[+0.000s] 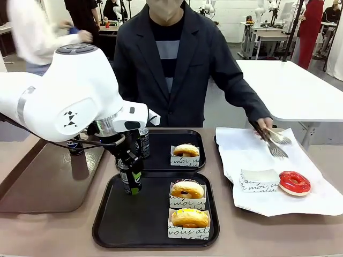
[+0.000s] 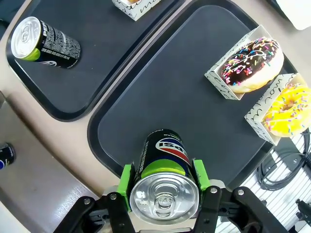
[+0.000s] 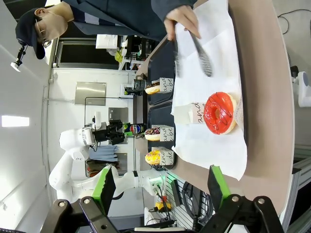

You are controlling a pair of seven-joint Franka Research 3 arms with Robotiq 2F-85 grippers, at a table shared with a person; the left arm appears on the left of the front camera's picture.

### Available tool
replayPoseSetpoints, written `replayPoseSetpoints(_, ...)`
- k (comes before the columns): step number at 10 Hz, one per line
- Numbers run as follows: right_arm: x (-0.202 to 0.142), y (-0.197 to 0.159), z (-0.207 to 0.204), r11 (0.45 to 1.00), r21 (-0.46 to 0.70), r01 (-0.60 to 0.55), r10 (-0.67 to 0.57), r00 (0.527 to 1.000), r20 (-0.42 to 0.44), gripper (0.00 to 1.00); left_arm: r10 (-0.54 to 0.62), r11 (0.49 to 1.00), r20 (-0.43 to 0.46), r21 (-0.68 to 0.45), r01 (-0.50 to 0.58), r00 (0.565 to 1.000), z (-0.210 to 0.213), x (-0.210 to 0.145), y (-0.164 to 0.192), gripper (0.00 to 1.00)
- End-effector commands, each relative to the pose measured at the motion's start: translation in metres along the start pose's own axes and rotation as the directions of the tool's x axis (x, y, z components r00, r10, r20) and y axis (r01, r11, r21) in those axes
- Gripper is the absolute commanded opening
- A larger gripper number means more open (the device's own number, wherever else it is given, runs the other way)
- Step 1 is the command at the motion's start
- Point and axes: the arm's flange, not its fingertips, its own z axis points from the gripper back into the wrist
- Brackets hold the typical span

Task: Set up donuts and drinks on trays.
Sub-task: Pick up one Pepsi coke from the Handle tray and place it on the Flat Tray without a Pepsi coke.

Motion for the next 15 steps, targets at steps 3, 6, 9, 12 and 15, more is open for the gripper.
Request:
replayPoseSetpoints(3,-0.001,0.000,0.000,1.000,0.009,-0.005,0.005,1.000,0.002,1.00,-0.023,1.000,0.042,0.018,0.022,0.999,-0.010,-0.001,-0.001,0.58)
replayPoseSetpoints(6,-0.001,0.000,0.000,1.000,0.009,-0.005,0.005,1.000,0.002,1.00,-0.029,1.000,0.032,0.008,0.029,0.999,-0.026,-0.001,-0.006,0.58)
replayPoseSetpoints(9,-0.001,0.000,0.000,1.000,0.009,-0.005,0.005,1.000,0.002,1.00,-0.032,0.999,0.028,0.001,0.032,0.999,-0.034,0.001,-0.007,0.58)
replayPoseSetpoints(12,-0.001,0.000,0.000,1.000,0.009,-0.005,0.005,1.000,0.002,1.00,-0.036,0.999,0.010,0.005,0.036,0.999,-0.044,0.001,-0.007,0.58)
replayPoseSetpoints(15,-0.001,0.000,0.000,1.000,0.009,-0.005,0.005,1.000,0.002,1.00,-0.026,1.000,0.020,0.003,0.026,0.999,-0.035,-0.001,-0.004,1.00)
